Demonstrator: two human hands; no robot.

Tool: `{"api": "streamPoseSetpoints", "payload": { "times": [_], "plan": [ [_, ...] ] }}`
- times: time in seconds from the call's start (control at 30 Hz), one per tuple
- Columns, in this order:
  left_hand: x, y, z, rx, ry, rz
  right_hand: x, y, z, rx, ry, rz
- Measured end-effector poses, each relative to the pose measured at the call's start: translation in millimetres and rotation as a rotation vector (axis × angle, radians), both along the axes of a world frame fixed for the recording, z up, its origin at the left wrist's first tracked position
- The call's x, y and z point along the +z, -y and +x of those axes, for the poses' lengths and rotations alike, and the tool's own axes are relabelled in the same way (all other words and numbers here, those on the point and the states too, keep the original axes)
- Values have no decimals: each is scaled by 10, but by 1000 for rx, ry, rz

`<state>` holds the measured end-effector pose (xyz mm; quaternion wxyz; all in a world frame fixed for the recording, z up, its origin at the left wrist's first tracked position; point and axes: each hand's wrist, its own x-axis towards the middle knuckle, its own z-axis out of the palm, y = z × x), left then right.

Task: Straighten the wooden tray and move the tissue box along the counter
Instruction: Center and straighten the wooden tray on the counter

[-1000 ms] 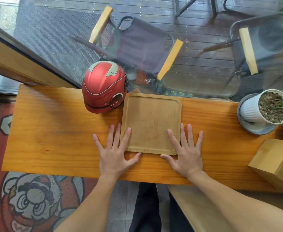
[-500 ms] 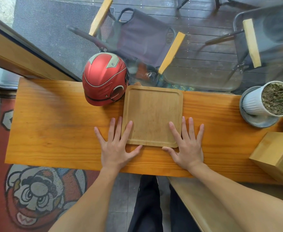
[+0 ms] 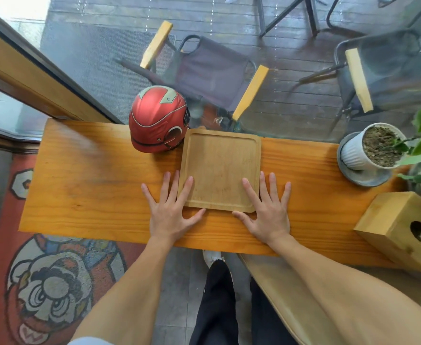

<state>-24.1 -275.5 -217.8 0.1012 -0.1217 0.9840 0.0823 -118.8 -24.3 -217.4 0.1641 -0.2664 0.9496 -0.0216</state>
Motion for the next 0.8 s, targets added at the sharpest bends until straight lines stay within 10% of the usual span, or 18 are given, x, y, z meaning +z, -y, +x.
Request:
{"api": "streamPoseSetpoints", "payload": {
  "times": [0.47, 0.7, 0.8],
  "plan": [
    [390, 6, -1, 106, 259, 226, 395, -302, -59, -89, 428, -300],
    [824, -753, 144, 733, 123, 632, 1281, -968, 204, -622, 1096, -459],
    [1031, -1433, 75, 900, 145, 584, 1536, -1486, 327, -652, 1050, -454]
  ]
}}
